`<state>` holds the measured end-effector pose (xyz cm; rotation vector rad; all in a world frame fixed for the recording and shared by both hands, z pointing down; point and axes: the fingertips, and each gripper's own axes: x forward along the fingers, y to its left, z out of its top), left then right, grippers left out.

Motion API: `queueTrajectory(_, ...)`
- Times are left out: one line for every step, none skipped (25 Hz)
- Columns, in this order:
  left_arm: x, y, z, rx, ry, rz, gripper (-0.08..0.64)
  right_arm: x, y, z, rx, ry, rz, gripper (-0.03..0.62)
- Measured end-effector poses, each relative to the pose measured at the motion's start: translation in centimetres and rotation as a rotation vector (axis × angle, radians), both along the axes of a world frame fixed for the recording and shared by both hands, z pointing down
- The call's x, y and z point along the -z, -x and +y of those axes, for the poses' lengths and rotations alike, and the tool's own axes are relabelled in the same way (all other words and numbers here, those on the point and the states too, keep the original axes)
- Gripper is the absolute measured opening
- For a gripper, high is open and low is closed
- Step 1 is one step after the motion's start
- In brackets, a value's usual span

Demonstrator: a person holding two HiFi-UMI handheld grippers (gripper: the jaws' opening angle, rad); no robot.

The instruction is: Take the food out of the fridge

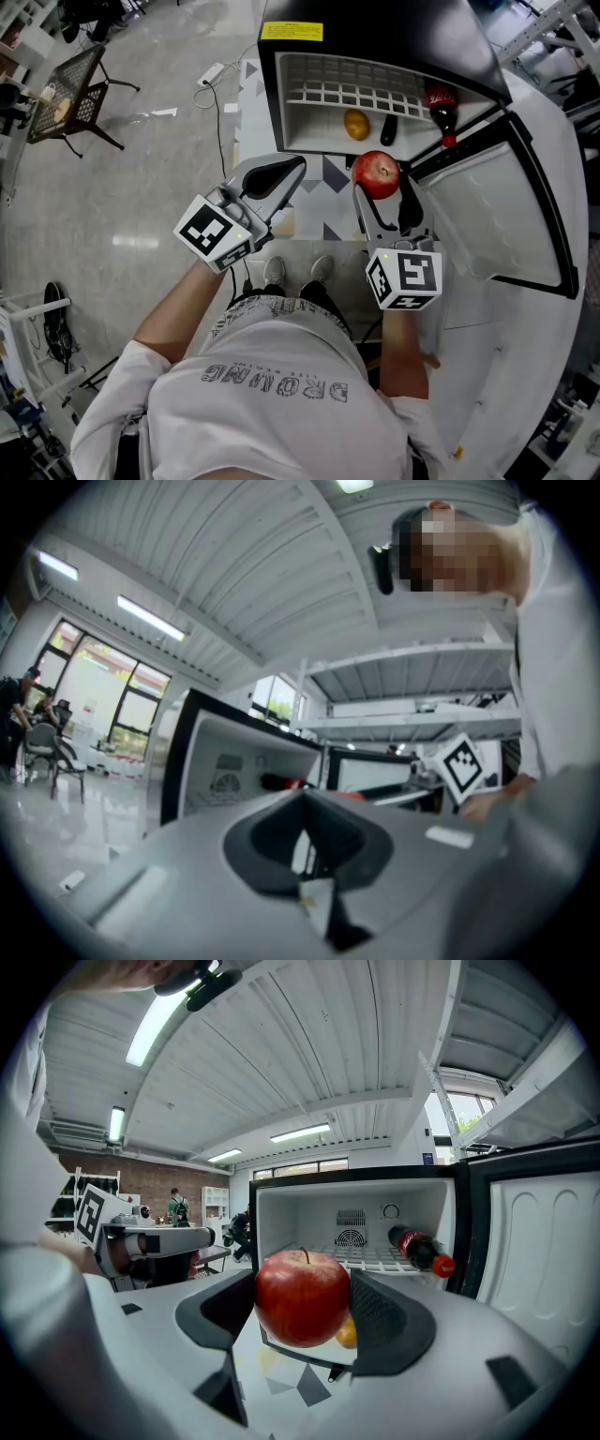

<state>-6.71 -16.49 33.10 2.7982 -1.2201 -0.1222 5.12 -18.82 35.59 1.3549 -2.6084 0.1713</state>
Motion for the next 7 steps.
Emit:
queueTrajectory(-0.06,-0.05,-0.07,0.001,0.002,0.0,0.008,-0.07,0.0,-0.08,0.002,0.002,0.0,0.296)
queueTrajectory(-0.12,-0.09,-0.14,0.003,0.003,0.0,0.006,-0.14,-0.02,-0.18,0.004,0.004,0.0,0.296)
queueTrajectory(-0.16,-0.13,-0.24,0.004,0.004,0.0,0.008,-0.2,-0.03,-0.29,0.005,0.005,-0.001,0.296)
queueTrajectory(-0.2,-0.16,-0.34,0.004,0.004,-0.001,0.007,-0.26,-0.04,-0.41,0.007,0.006,-0.002,0.296)
queueTrajectory(-0.24,-0.19,-0.46,0.005,0.004,-0.001,0.006,-0.31,-0.04,-0.54,0.008,0.006,-0.002,0.296)
queueTrajectory(-0.27,-0.21,-0.59,0.006,0.004,-0.001,0.008,-0.35,-0.05,-0.67,0.01,0.006,-0.003,0.295)
queueTrajectory(-0.31,-0.24,-0.71,0.007,0.004,-0.002,0.007,-0.4,-0.06,-0.8,0.012,0.006,-0.003,0.296)
